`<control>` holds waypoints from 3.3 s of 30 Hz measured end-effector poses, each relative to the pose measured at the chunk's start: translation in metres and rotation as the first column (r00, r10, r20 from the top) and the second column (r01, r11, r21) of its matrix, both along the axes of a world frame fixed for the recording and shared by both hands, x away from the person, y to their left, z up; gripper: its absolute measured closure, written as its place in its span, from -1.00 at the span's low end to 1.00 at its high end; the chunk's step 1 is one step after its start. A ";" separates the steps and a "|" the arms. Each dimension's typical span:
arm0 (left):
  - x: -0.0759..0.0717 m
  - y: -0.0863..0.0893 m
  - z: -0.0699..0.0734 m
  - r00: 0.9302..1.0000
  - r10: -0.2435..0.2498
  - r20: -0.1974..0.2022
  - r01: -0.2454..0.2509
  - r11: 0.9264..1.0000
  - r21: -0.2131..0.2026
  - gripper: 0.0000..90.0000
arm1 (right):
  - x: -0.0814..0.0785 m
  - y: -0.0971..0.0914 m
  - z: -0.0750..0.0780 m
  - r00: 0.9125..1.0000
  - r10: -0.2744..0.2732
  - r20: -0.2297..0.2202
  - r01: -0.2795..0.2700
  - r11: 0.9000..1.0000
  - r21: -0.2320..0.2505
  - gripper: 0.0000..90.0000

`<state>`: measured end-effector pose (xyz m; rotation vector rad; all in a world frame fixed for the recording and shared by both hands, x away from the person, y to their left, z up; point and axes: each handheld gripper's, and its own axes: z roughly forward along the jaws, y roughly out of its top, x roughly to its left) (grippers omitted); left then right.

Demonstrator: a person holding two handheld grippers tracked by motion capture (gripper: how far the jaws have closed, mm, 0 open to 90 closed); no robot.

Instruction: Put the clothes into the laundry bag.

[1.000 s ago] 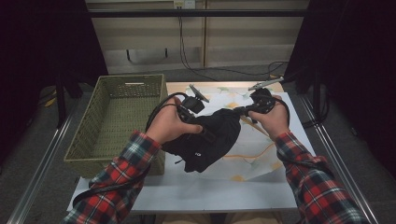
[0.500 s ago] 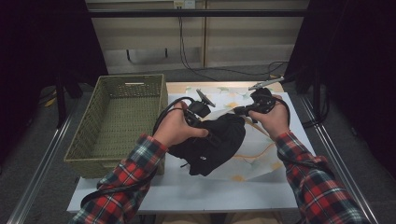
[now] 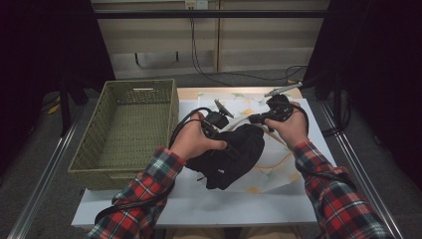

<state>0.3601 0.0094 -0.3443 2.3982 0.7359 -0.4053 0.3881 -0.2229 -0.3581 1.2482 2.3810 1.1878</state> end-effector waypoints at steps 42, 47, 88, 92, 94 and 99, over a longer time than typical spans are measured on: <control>0.004 -0.016 -0.031 0.995 0.096 0.019 -0.096 0.995 0.034 0.29 | -0.004 0.006 0.005 1.000 0.008 0.004 -0.008 1.000 0.000 1.00; 0.005 -0.017 -0.033 0.994 0.110 0.017 -0.111 0.993 0.035 0.29 | -0.003 0.007 0.006 1.000 0.019 0.010 -0.019 1.000 0.003 1.00; 0.020 -0.025 -0.052 0.964 0.245 0.106 -0.253 0.965 0.067 0.21 | -0.005 0.010 0.004 1.000 0.025 0.003 -0.025 1.000 0.000 1.00; 0.021 -0.025 -0.056 0.958 0.268 0.106 -0.275 0.959 0.061 0.16 | -0.005 0.010 0.003 1.000 0.027 0.001 -0.027 1.000 0.000 1.00; 0.022 -0.024 -0.058 0.958 0.264 0.111 -0.272 0.960 0.070 0.14 | -0.005 0.010 0.003 1.000 0.029 -0.001 -0.029 1.000 0.002 1.00; 0.023 -0.025 -0.062 0.952 0.280 0.122 -0.290 0.955 0.070 0.05 | -0.006 0.010 0.001 1.000 0.030 -0.005 -0.030 1.000 -0.001 1.00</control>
